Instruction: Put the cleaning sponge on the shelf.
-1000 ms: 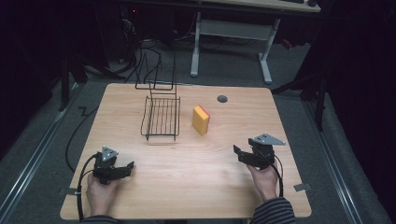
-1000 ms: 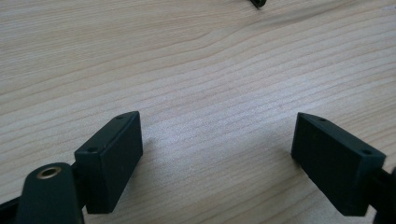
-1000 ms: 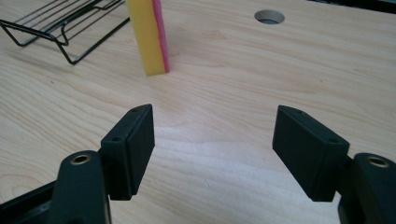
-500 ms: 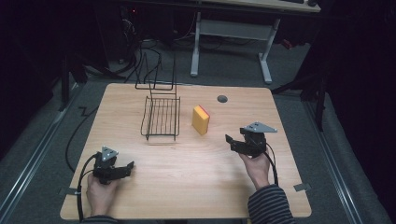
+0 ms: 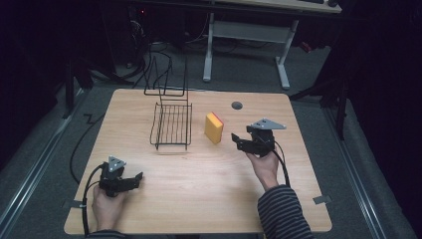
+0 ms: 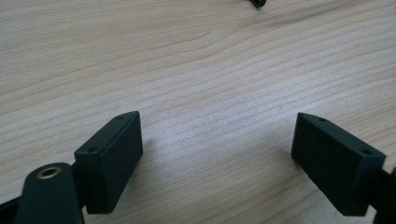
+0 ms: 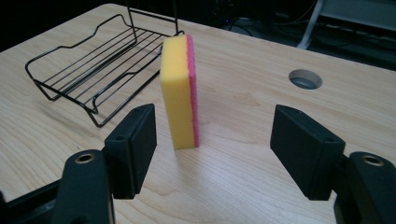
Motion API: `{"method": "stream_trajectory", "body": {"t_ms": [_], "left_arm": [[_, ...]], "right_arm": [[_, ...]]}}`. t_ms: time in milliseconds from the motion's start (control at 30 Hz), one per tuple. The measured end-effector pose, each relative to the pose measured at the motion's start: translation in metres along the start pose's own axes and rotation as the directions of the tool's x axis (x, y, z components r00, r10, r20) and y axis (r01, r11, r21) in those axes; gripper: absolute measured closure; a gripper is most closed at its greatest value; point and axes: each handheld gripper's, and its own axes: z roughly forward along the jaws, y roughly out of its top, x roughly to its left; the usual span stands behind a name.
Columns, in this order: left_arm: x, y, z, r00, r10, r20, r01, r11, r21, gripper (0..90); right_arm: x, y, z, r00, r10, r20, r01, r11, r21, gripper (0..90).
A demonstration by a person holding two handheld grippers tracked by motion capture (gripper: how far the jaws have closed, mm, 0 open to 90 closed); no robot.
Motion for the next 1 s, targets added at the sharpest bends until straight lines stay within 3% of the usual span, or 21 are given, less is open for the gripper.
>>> {"method": "stream_trajectory", "body": {"t_ms": [667,1000], "left_arm": [[0.0,0.0,0.0,1.0,0.0,0.0,0.0,1.0,0.0,17.0],[0.0,0.0,0.0,1.0,0.003,-0.001,-0.003,1.0,0.002,17.0]], "right_arm": [[0.017,0.028,0.03,0.999,-0.02,-0.04,0.02,1.0,-0.002,31.7],[0.021,0.03,0.047,0.9987,-0.017,-0.048,0.018,1.0,0.017,30.4]]}}
